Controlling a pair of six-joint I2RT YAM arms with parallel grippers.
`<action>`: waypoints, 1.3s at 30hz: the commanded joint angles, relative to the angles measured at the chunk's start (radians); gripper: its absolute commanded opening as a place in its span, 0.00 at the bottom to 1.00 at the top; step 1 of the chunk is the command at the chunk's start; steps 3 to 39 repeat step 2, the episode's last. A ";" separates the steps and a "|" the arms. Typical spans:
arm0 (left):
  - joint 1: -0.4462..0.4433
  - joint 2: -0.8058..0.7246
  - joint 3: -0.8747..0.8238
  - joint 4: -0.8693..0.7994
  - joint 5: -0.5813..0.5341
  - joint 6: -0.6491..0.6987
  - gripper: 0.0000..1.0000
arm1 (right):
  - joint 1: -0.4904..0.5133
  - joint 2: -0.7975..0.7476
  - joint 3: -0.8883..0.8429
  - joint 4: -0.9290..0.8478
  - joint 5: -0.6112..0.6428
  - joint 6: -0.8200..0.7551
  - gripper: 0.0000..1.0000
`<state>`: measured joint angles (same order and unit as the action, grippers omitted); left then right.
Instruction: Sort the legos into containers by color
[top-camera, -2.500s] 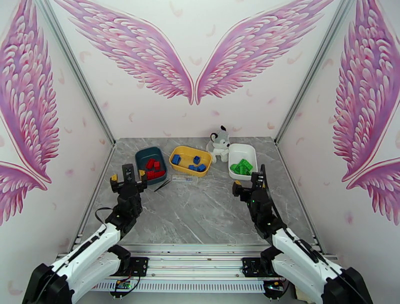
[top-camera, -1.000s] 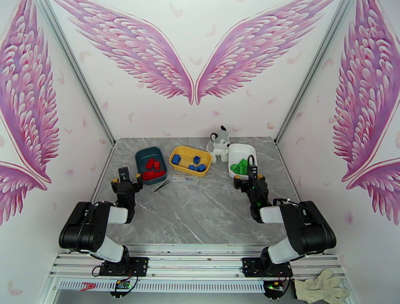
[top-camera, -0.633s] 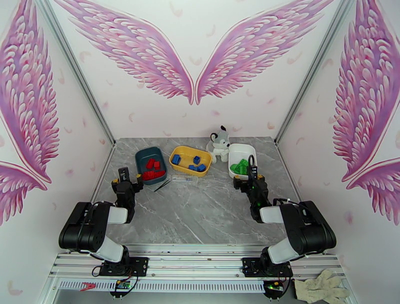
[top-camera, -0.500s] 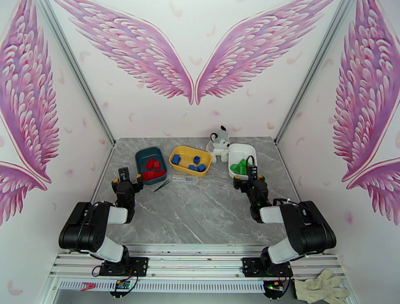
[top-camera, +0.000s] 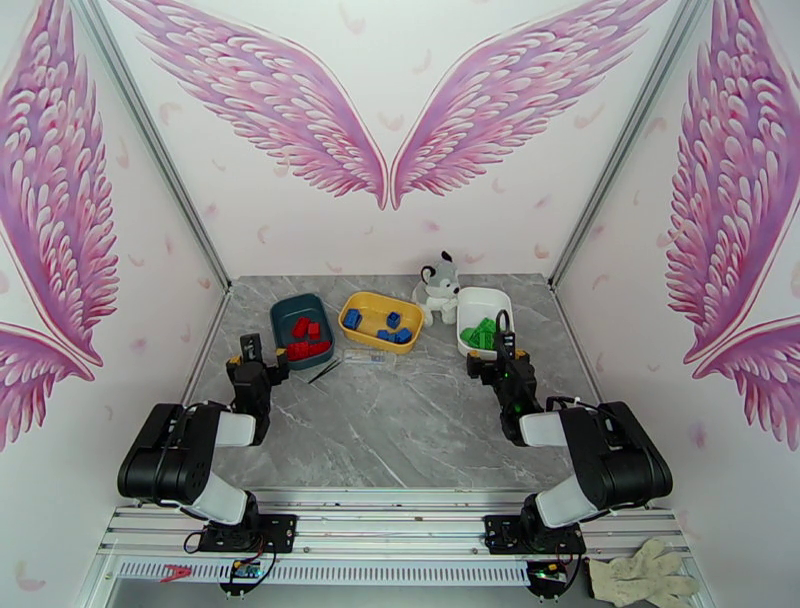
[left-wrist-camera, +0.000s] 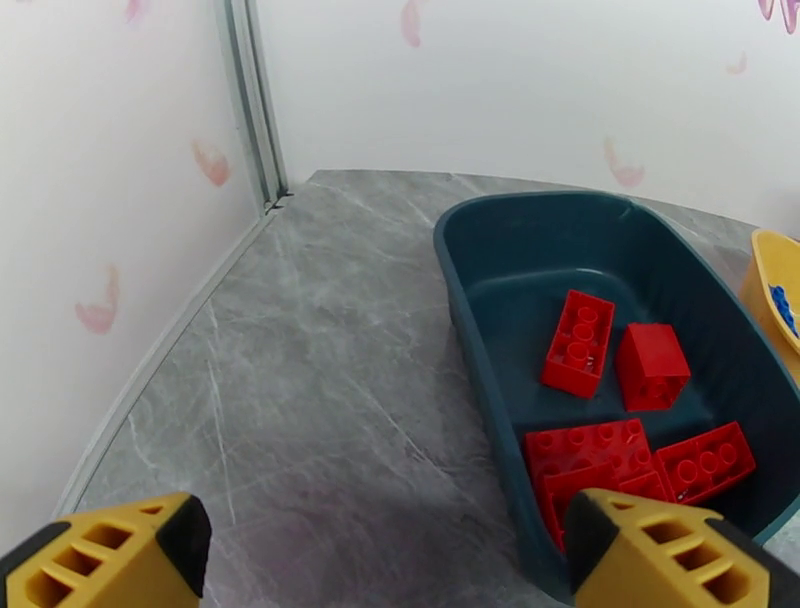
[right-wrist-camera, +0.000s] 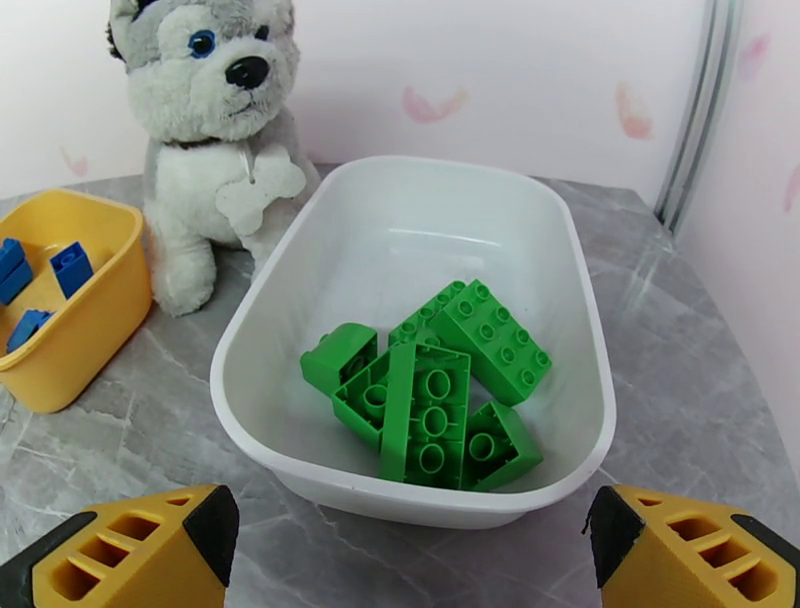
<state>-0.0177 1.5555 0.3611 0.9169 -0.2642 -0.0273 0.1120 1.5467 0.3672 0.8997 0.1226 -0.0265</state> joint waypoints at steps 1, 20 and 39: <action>0.005 -0.021 0.023 -0.031 0.075 0.021 0.99 | -0.006 0.005 0.024 -0.021 -0.015 0.008 0.99; 0.005 -0.020 0.022 -0.027 0.075 0.021 0.99 | -0.006 0.004 0.024 -0.021 -0.015 0.008 0.99; 0.005 -0.020 0.022 -0.027 0.075 0.021 0.99 | -0.006 0.004 0.024 -0.021 -0.015 0.008 0.99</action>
